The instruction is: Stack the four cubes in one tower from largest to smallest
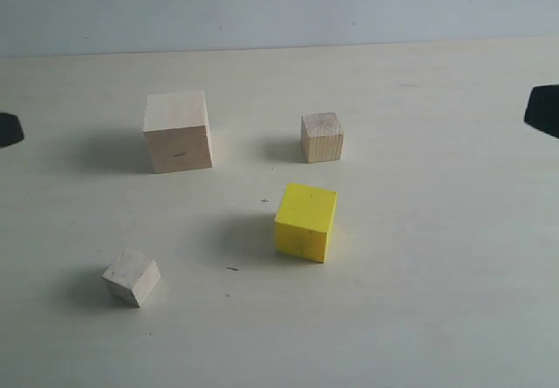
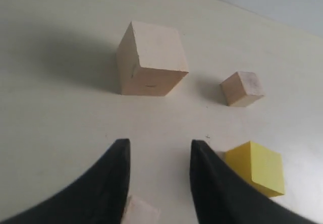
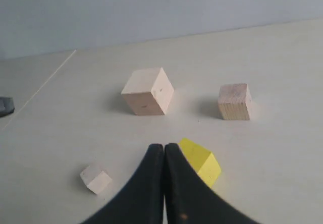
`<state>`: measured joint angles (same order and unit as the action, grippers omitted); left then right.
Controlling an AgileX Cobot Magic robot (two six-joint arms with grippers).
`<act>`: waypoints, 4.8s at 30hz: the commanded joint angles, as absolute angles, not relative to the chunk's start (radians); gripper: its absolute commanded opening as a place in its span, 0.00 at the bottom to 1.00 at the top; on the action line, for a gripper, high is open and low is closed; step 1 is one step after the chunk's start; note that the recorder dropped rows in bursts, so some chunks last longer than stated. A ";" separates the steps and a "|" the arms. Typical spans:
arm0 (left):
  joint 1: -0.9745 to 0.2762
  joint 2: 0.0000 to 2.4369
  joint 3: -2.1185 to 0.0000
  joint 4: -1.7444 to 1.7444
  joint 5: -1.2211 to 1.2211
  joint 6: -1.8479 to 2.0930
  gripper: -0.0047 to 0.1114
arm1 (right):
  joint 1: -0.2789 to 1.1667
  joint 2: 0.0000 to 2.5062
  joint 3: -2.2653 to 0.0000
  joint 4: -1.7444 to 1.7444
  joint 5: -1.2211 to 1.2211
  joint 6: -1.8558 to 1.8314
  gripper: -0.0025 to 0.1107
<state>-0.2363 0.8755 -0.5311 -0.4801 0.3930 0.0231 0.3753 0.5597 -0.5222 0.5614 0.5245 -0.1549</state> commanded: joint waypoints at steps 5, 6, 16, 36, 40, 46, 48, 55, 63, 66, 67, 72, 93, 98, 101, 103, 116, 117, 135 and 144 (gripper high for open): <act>-0.242 1.256 -0.810 -0.452 0.369 0.136 0.40 | 0.378 0.767 -0.526 0.637 0.544 -0.406 0.03; -0.242 1.289 -0.840 -0.440 0.371 0.136 0.40 | 0.378 0.804 -0.528 0.650 0.548 -0.473 0.04; -0.238 1.465 -1.028 -0.395 0.382 0.184 0.40 | 0.408 1.168 -0.678 0.696 0.638 -0.798 0.60; -0.238 1.547 -1.094 -0.375 0.519 0.205 0.40 | 0.570 1.765 -1.232 0.277 0.893 -0.819 0.64; -0.238 1.547 -1.094 -0.375 0.541 0.205 0.40 | 0.570 1.841 -1.315 0.190 0.974 -0.766 0.64; -0.238 1.547 -1.094 -0.375 0.553 0.207 0.40 | 0.613 1.905 -1.413 0.164 1.025 -0.756 0.64; -0.238 1.547 -1.094 -0.375 0.559 0.209 0.40 | 0.641 1.922 -1.434 0.140 1.025 -0.756 0.64; -0.238 1.547 -1.094 -0.354 0.577 0.209 0.40 | 0.720 1.978 -1.454 -0.017 1.017 -0.659 0.69; -0.238 1.547 -1.094 -0.350 0.577 0.209 0.40 | 0.722 1.987 -1.454 -0.035 0.994 -0.602 0.74; -0.238 1.547 -1.094 -0.350 0.577 0.209 0.40 | 0.722 1.989 -1.454 -0.035 0.967 -0.602 0.74; -0.238 1.547 -1.094 -0.350 0.577 0.209 0.40 | 0.722 1.992 -1.454 -0.035 0.962 -0.602 0.74; -0.238 1.547 -1.094 -0.350 0.579 0.209 0.40 | 0.722 2.014 -1.454 -0.033 0.966 -0.599 0.74; -0.238 1.547 -1.094 -0.325 0.587 0.209 0.40 | 0.722 2.061 -1.452 -0.026 0.980 -0.559 0.74; -0.238 1.547 -1.094 -0.325 0.589 0.209 0.40 | 0.722 2.104 -1.452 -0.035 0.981 -0.539 0.74; -0.238 1.547 -1.094 -0.324 0.587 0.209 0.40 | 0.722 2.110 -1.452 -0.039 0.977 -0.539 0.74; -0.238 1.547 -1.094 -0.324 0.587 0.209 0.40 | 0.722 2.110 -1.452 -0.039 0.973 -0.537 0.74; -0.238 1.547 -1.094 -0.320 0.593 0.209 0.40 | 0.722 2.110 -1.452 -0.082 1.004 -0.467 0.14; -0.238 1.547 -1.094 -0.314 0.593 0.209 0.40 | 0.722 2.110 -1.452 -0.087 1.012 -0.467 0.06; -0.238 1.672 -1.171 -0.265 0.537 0.202 0.04 | 0.552 1.967 -1.382 -0.017 0.985 -0.212 0.02; -0.182 1.889 -1.373 -0.294 0.553 0.175 0.04 | 0.512 1.767 -1.268 0.006 0.936 -0.155 0.02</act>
